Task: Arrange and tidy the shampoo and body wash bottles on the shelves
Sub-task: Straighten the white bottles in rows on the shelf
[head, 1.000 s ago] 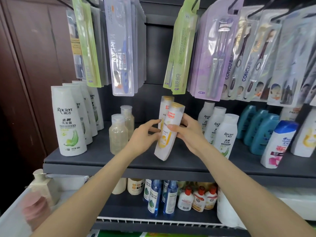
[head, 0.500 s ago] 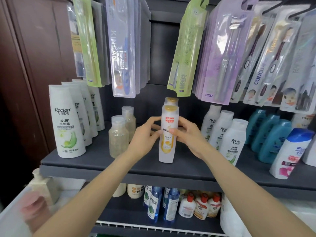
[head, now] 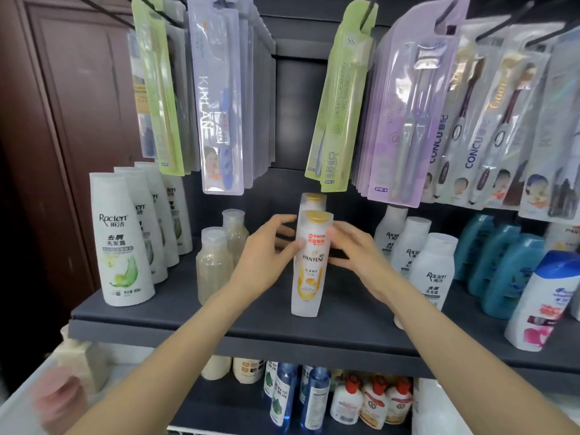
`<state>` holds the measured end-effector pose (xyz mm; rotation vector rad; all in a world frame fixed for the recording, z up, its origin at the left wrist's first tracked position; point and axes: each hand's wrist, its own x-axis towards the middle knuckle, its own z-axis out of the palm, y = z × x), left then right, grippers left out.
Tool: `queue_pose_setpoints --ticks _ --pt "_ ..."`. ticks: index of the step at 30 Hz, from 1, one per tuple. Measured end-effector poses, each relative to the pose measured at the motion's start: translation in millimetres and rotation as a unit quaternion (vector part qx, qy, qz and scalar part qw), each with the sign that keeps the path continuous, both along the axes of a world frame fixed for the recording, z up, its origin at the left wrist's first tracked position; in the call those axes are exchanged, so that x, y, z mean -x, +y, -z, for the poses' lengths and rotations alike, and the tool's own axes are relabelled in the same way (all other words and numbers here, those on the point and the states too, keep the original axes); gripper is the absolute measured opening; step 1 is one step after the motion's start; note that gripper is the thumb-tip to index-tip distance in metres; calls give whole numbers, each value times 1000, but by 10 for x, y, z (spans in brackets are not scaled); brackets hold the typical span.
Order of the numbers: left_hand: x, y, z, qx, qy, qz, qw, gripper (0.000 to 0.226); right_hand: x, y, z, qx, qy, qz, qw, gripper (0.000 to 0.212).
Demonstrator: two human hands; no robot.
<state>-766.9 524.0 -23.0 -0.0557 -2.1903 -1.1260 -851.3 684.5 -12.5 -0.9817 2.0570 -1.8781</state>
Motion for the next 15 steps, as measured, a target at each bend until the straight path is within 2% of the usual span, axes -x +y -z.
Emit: queue_pose_setpoints --ticks 2,5,9,12,15 --pt "21 1 -85 2 39 22 999 42 100 -49 -70 36 -20 45 998 25" --pt "63 19 -174 45 32 58 997 52 275 -160 -150 3 25 115 993 28" --pt "105 21 -169 52 12 80 995 44 406 -298 -213 -55 63 89 993 47" --pt "89 35 -113 14 12 77 997 40 466 -346 -222 -87 95 84 988 48" --pt "88 65 -102 12 13 76 997 39 452 -351 -220 -65 123 104 985 41"
